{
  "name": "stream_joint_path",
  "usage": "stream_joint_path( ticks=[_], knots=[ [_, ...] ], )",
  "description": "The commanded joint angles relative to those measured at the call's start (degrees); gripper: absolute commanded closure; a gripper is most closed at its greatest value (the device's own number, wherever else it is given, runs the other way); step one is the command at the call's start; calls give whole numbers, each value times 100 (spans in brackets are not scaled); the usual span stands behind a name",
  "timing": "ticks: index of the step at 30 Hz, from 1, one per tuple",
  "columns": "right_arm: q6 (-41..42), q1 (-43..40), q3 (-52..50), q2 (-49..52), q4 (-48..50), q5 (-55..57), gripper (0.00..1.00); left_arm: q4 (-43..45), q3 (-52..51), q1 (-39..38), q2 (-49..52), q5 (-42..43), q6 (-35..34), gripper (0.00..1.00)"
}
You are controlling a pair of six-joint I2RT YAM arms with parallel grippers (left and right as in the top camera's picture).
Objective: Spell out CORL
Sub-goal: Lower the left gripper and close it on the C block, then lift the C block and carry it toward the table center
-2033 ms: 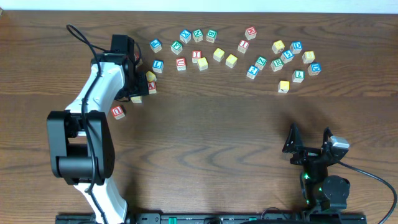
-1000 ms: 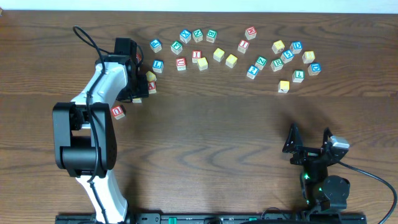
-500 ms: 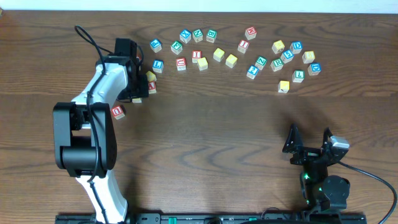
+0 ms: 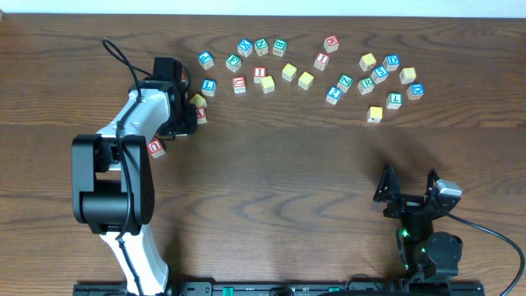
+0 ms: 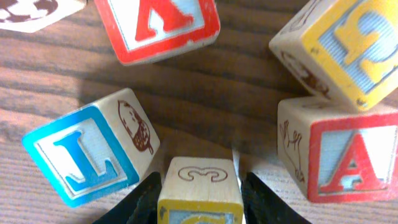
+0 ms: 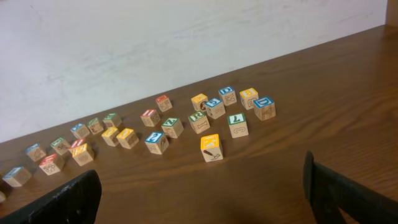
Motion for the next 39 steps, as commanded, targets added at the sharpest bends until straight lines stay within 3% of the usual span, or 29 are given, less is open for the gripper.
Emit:
stream_joint_path(
  ticks=[1, 4, 16, 24, 31, 39],
  knots=[
    [-68, -55, -13, -35, -11, 26, 1, 20, -39, -17, 85, -11, 52, 61],
    [-68, -55, -13, -35, -11, 26, 1, 17, -39, -17, 85, -13, 52, 68],
    [-68, -55, -13, -35, -11, 26, 1, -76, 46, -17, -79, -11, 50, 69],
    [-68, -55, -13, -35, -11, 26, 1, -444, 245, -144, -1054, -11, -144, 69],
    [-68, -55, -13, -35, -11, 26, 1, -415, 243, -758, -1766, -11, -892, 70],
    [-68, -55, -13, -35, -11, 26, 1, 155, 243, -1958, -1029, -37, -1248, 70]
  ],
)
